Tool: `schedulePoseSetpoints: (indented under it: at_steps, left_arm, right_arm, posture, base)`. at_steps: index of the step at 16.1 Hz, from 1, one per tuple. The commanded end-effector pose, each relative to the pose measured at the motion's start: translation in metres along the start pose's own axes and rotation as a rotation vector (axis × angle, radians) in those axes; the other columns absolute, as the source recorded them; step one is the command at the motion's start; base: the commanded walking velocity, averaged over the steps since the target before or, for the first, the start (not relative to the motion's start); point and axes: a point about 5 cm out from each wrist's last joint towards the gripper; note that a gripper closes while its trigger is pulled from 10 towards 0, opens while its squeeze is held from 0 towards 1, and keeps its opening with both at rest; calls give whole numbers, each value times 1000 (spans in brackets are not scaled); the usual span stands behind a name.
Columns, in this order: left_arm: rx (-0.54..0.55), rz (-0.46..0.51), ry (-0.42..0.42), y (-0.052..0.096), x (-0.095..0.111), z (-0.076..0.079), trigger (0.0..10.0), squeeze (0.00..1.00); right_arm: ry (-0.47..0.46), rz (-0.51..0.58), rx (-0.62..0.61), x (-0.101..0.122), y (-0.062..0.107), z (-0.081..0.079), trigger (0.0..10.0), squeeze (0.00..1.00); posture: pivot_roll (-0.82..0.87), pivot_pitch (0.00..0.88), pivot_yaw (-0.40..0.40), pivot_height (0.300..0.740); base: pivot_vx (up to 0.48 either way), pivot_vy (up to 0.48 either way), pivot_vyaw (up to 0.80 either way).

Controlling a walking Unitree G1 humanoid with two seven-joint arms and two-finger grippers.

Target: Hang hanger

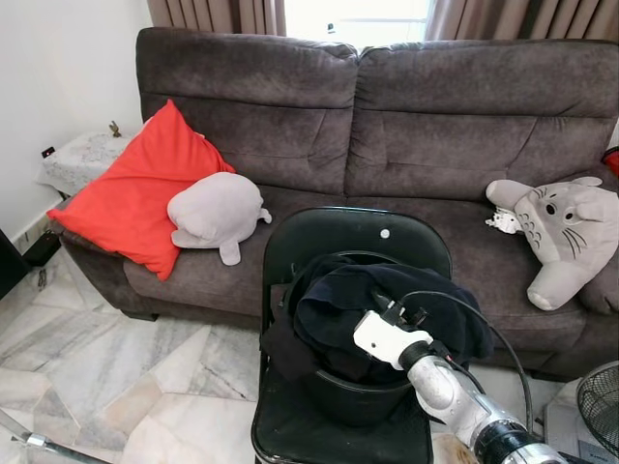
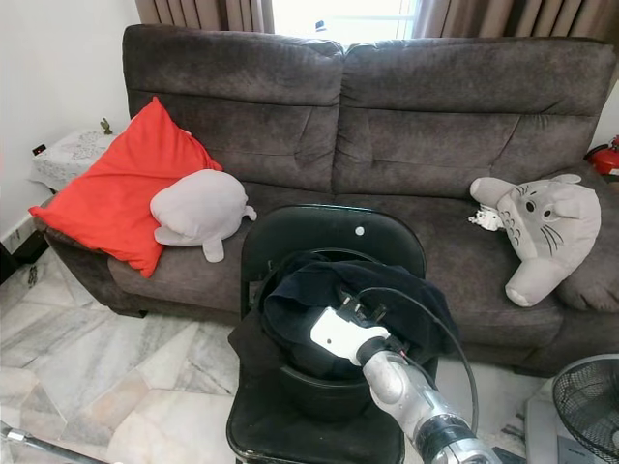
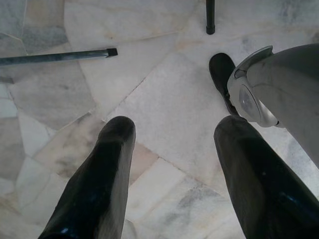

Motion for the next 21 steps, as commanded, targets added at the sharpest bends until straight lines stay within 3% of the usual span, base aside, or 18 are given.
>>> schedulePoseSetpoints:
  at_steps: [1, 2, 3, 4, 15, 16, 17, 21]
  left_arm:
    - [15, -5, 3, 1, -3, -4, 10000, 0]
    - [16, -5, 3, 1, -3, -4, 10000, 0]
    - [16, -5, 4, 1, -3, -4, 10000, 0]
    - [17, -5, 4, 1, -3, -5, 10000, 0]
    - [23, -4, 4, 1, -3, -5, 10000, 0]
    - [23, -4, 3, 1, -3, -5, 10000, 0]
    - [23, -4, 3, 1, -3, -5, 10000, 0]
    - [23, -4, 3, 1, -3, -5, 10000, 0]
  right_arm:
    - [21, -26, -19, -2, -4, 11, 3294, 0]
    - [36, -40, -23, -3, -5, 13, 1922, 0]
    - [53, -57, -26, -6, -5, 16, 1882, 0]
    - [73, -65, -29, -7, -6, 21, 10000, 0]
    - [134, -32, -3, 3, -15, 26, 10000, 0]
    - [129, -34, -5, 3, -15, 27, 3569, 0]
    - [126, -35, -9, 3, -15, 27, 0, 0]
    - [118, -35, -26, 4, -17, 30, 0, 0]
  posture:
    - [95, 1, 67, 740]
    - [95, 1, 67, 740]
    - [95, 1, 67, 740]
    - [99, 0, 68, 740]
    - [110, 0, 70, 740]
    - [110, 0, 70, 740]
    - [111, 0, 70, 740]
    - [112, 0, 70, 740]
  base:
    - [0, 0, 0]
    - [0, 0, 0]
    - [0, 0, 0]
    - [0, 0, 0]
    - [0, 0, 0]
    - [0, 0, 0]
    - [0, 0, 0]
    - [0, 0, 0]
Point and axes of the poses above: a point about 5 cm out from each wrist's last joint towards the gripper, its own y axis pointing back from the gripper into the wrist, its own x axis along the axis of the wrist's last joint, z = x × y, and after that the axes turned 2 degrees about -y, right-handed
